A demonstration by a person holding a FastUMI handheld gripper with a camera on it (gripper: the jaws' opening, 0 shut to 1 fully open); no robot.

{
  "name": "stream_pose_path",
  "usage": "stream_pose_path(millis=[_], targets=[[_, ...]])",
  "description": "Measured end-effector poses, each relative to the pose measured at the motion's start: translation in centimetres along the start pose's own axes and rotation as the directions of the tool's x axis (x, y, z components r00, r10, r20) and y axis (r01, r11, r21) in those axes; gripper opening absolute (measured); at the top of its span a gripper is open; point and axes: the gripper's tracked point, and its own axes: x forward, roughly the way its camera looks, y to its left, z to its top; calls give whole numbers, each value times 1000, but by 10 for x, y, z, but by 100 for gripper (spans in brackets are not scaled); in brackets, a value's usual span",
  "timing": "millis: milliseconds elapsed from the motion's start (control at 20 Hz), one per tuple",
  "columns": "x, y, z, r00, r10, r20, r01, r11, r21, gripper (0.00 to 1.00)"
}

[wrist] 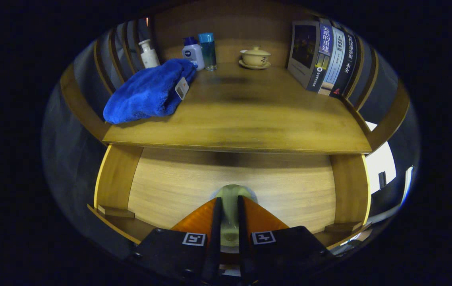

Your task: Pull open the drawer, take out the items inside it, and place them on the countertop above the cabinet.

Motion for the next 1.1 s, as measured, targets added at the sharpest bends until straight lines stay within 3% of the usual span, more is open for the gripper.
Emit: stream_pose_path(millis=[100, 400, 750, 1100], targets=[[-9, -3, 4, 1000, -5, 14, 5, 1000, 6, 23], [-42, 0, 20, 998, 12, 57, -11, 1000, -10, 22], [-90, -7, 83, 980, 10, 201, -13, 1000, 16, 22], [-73, -21, 147, 951, -17, 309, -8, 997, 80, 22]])
